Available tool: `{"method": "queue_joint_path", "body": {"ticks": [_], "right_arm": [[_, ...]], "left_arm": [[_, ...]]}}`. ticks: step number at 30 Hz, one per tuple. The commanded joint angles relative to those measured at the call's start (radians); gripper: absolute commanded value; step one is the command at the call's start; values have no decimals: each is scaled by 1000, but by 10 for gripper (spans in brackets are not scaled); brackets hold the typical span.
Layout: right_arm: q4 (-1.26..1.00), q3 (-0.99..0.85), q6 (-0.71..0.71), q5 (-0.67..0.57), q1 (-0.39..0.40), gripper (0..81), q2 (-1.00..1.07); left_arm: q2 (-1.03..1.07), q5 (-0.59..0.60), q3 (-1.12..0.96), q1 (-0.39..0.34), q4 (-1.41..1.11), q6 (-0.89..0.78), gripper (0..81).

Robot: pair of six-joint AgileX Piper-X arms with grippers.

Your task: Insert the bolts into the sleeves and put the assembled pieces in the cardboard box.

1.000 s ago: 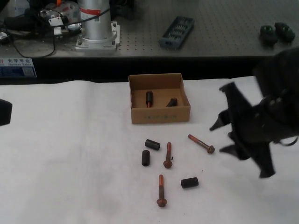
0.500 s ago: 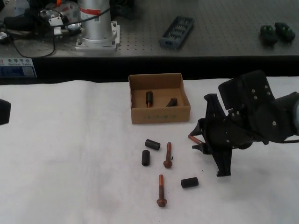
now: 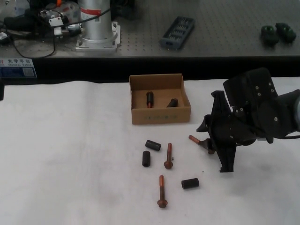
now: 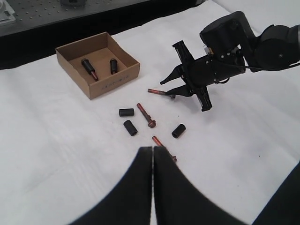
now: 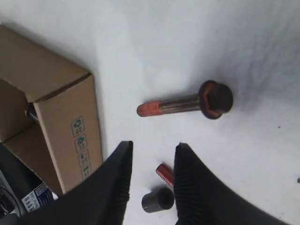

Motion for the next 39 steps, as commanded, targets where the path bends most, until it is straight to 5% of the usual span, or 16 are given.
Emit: {"method": "queue_joint_path", "body": {"ticks": [1, 39], "right_arm": [[-24, -9, 87, 49, -8, 242, 7], [13, -9, 148, 42, -86, 242, 69]], "left_arm": [[-1, -5, -2, 2, -14, 10, 6], [-1, -5, -2, 2, -14, 10, 6]]}}
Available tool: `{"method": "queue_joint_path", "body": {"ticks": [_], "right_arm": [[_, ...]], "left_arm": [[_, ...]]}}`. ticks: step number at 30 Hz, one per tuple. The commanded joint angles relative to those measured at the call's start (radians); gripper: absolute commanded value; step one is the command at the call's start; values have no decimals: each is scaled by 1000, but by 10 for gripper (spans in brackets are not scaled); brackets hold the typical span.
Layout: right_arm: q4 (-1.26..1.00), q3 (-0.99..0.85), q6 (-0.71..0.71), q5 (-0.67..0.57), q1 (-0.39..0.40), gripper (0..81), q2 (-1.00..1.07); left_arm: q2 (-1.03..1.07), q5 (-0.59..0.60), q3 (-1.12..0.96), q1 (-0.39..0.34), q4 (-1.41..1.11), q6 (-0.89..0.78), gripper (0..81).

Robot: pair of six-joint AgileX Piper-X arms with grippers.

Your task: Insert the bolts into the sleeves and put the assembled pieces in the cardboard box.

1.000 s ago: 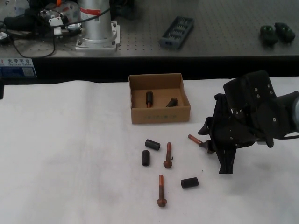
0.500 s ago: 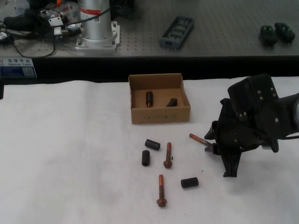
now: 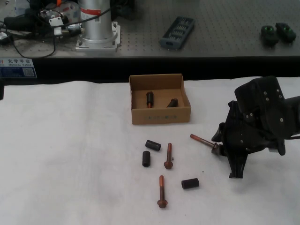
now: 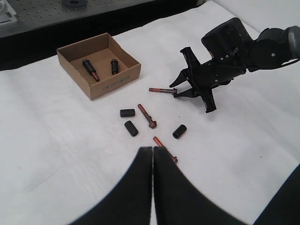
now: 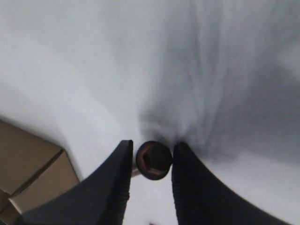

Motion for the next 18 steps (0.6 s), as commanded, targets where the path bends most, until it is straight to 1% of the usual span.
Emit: {"method": "queue_joint_path", "body": {"ticks": [1, 13, 18], "right_arm": [[-31, -7, 53, 32, -7, 242, 14], [-56, -7, 76, 4, -7, 242, 35], [-30, -43, 76, 8, 10, 242, 35]], "left_arm": [[-1, -1, -2, 2, -11, 10, 6], [-1, -7, -2, 2, -14, 10, 6], [-1, -7, -2, 2, -14, 10, 6]]}}
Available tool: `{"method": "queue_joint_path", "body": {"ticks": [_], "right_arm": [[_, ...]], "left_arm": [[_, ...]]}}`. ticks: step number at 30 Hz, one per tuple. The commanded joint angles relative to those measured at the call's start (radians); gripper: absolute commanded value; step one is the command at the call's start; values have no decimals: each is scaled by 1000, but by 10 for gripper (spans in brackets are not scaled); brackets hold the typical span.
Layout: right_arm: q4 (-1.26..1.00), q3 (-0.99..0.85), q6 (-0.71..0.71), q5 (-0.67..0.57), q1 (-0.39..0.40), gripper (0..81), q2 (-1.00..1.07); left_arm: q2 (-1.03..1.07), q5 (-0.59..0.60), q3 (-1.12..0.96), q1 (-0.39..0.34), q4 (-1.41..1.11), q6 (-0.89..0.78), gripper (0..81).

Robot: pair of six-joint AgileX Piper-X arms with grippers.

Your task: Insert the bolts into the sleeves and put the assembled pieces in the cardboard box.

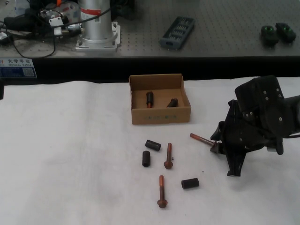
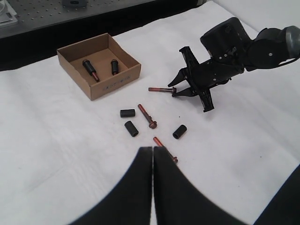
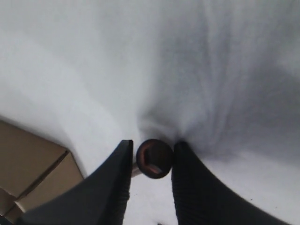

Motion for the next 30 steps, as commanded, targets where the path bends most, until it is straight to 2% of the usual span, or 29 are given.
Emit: {"method": "queue_joint_path", "body": {"ticks": [1, 14, 30], "right_arm": [[-8, -37, 58, 39, 14, 242, 21], [51, -166, 58, 40, 18, 240, 79], [118, -169, 58, 53, 18, 240, 113]], "left_arm": [[-1, -7, -2, 2, -14, 10, 6], [-1, -7, -2, 2, -14, 10, 6], [-1, -7, -2, 2, -14, 10, 6]]}}
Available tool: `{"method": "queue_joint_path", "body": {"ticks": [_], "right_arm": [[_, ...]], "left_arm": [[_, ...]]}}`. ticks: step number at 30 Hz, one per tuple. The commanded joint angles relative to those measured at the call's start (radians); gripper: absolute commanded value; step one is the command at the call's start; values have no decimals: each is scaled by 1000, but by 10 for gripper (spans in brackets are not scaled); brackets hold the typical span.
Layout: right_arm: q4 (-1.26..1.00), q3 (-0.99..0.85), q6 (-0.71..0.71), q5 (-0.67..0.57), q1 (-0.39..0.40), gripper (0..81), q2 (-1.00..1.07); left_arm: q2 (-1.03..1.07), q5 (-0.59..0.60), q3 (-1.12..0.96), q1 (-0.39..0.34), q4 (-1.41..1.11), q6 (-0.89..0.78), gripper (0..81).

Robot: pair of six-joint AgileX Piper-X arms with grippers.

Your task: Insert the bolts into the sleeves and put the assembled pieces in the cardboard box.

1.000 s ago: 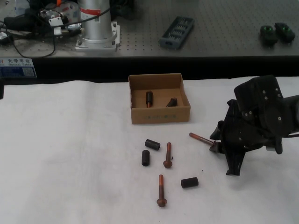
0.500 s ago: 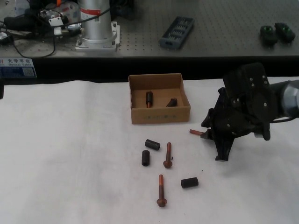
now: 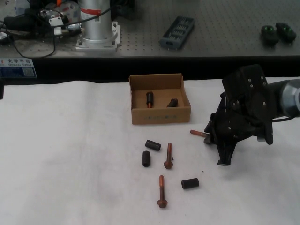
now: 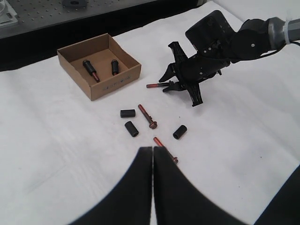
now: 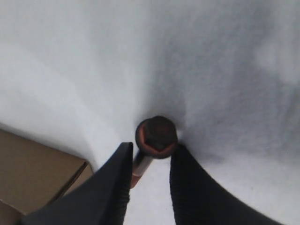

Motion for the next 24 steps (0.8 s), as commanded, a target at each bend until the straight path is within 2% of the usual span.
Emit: {"method": "queue_joint_path", "body": {"ticks": [1, 11, 14, 19, 24], "right_arm": [[5, -11, 22, 15, 2, 240, 29], [7, -11, 25, 9, -1, 234, 61], [23, -18, 27, 4, -1, 173, 68], [34, -20, 25, 22, -4, 8, 68], [28, -20, 23, -1, -18, 29, 68]], "left_arm": [[-1, -7, -2, 2, -12, 10, 6], [-1, -7, -2, 2, -12, 10, 6], [-1, -7, -2, 2, -12, 10, 6], [-1, -7, -2, 2, -12, 10, 6], [-1, -7, -2, 2, -12, 10, 6]]}}
